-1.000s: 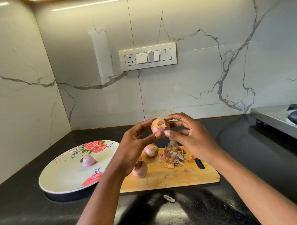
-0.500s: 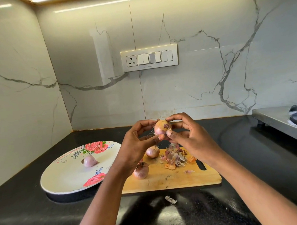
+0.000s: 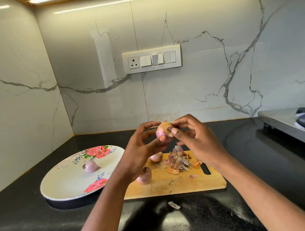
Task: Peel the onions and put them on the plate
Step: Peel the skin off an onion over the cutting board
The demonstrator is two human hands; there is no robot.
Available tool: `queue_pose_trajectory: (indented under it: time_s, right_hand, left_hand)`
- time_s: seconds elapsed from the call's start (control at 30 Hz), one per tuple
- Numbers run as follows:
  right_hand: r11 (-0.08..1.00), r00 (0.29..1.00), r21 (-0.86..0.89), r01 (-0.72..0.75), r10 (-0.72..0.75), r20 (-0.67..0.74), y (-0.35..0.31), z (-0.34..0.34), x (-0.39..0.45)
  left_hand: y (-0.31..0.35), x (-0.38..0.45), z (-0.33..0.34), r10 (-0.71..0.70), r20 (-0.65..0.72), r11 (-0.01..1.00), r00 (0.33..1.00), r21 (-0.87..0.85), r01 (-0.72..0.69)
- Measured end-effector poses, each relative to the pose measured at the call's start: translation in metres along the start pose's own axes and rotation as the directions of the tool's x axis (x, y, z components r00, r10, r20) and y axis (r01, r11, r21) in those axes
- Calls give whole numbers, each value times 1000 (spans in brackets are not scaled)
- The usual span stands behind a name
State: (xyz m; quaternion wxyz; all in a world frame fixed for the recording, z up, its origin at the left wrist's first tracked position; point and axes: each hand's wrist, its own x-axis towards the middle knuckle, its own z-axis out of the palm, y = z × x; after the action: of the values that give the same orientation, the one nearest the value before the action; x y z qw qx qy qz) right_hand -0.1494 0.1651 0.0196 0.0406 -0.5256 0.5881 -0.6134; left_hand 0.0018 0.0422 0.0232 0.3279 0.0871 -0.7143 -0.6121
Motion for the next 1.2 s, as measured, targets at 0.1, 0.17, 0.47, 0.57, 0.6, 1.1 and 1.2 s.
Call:
queue_pose_trajectory:
  time_s: [0.1, 0.17, 0.47, 0.57, 0.6, 1.1, 1.2]
  right_hand:
    - [998, 998, -46, 47, -49, -37, 3, -1, 1]
    - [985, 992, -128, 111, -117, -41, 5, -1, 1]
    - [914, 942, -275, 298, -328, -71, 5, -1, 0]
    - [879, 914, -316, 357, -399, -77, 6, -2, 2]
    - [871, 907, -326, 368, -413, -80, 7, -3, 2]
    - [875, 925, -352, 332, -376, -62, 6, -3, -1]
    - [850, 916, -404, 337, -395, -69, 7, -3, 0]
  left_hand:
    - [1, 0, 1, -17, -13, 999, 1000, -52, 16]
    - [1, 0, 1, -16, -12, 999, 1000, -35, 15]
    - [-1, 0, 1, 3, -2, 993, 1000, 122, -2]
    - [0, -1, 1, 3, -3, 993, 1000, 114, -3]
    - [0, -1, 1, 3, 15, 994, 1000, 105, -5]
    - [2, -3, 1, -15, 76, 996, 997, 88, 9]
    - [1, -3, 2, -20, 94, 996, 995, 90, 12]
